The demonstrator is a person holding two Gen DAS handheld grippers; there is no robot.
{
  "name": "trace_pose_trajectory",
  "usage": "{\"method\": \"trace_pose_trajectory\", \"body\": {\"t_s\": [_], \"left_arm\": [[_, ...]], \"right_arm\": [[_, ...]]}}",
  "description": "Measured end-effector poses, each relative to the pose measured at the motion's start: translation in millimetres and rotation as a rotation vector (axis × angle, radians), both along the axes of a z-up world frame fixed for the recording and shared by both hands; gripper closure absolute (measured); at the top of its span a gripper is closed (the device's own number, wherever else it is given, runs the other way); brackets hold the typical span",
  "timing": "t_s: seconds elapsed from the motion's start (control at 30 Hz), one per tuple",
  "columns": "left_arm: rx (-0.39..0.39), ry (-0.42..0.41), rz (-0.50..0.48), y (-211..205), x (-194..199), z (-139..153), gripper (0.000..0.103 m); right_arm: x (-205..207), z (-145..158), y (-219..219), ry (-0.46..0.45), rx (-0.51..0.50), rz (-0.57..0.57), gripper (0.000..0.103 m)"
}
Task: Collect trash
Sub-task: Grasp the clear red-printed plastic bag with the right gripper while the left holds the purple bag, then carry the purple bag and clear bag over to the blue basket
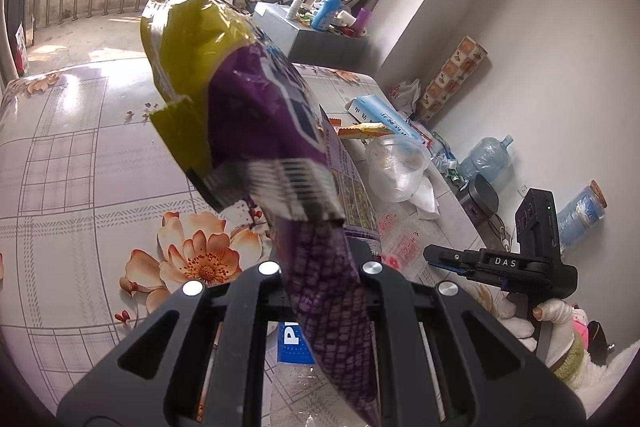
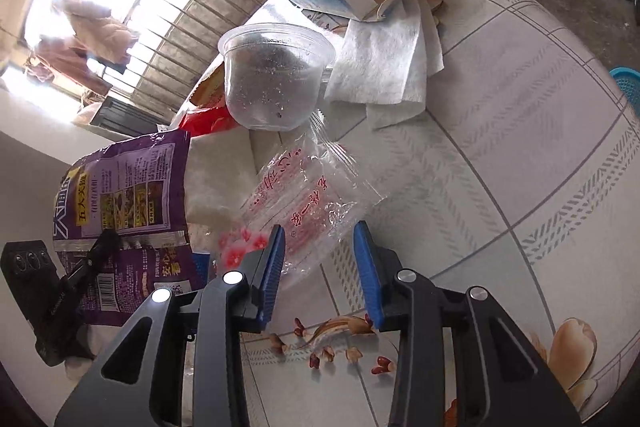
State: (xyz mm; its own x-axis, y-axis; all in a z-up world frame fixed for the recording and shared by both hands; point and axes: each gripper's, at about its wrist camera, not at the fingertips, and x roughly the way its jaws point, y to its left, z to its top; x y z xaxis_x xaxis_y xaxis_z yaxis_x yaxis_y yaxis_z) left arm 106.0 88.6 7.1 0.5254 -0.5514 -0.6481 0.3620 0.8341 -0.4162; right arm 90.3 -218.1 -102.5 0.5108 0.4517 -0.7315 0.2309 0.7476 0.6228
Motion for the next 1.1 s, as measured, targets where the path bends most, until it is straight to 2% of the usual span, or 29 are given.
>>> {"method": "trace_pose_trajectory", "body": {"t_s": [0.1, 0.17, 0.23, 0.4, 0.67, 0.87, 1.1], "left_arm": [[-0.005, 0.005, -0.001, -0.1, 1.4, -3.3, 0.094], [-0.007, 0.004, 0.000, 0.6, 2.2, -4.5, 0.094], [-0.011, 0.003, 0.000, 1.3, 2.8, -5.0, 0.094], [-0.026, -0.029, -0.010, 8.5, -2.3, 3.6, 0.094], [-0.032, -0.119, -0.058, 12.6, -31.2, 43.6, 0.095], [-0.058, -0.196, -0.092, 6.2, -49.3, 72.2, 0.095], [-0.069, -0.248, -0.176, -33.5, -50.7, 95.9, 0.095]], "right_arm": [[5.6, -5.5, -2.7, 0.016, 0.025, -0.049, 0.089], [9.5, -9.4, -4.5, 0.020, 0.041, -0.074, 0.094], [12.3, -9.2, -3.9, 0.013, 0.017, -0.078, 0.098], [6.2, 0.0, -2.3, -0.028, -0.012, -0.050, 0.100], [-24.7, 30.6, -15.0, -0.109, -0.065, -0.036, 0.100], [-46.8, 53.7, -37.5, -0.187, -0.114, -0.084, 0.100], [-69.6, 76.9, -70.1, -0.281, -0.122, -0.170, 0.100]]}}
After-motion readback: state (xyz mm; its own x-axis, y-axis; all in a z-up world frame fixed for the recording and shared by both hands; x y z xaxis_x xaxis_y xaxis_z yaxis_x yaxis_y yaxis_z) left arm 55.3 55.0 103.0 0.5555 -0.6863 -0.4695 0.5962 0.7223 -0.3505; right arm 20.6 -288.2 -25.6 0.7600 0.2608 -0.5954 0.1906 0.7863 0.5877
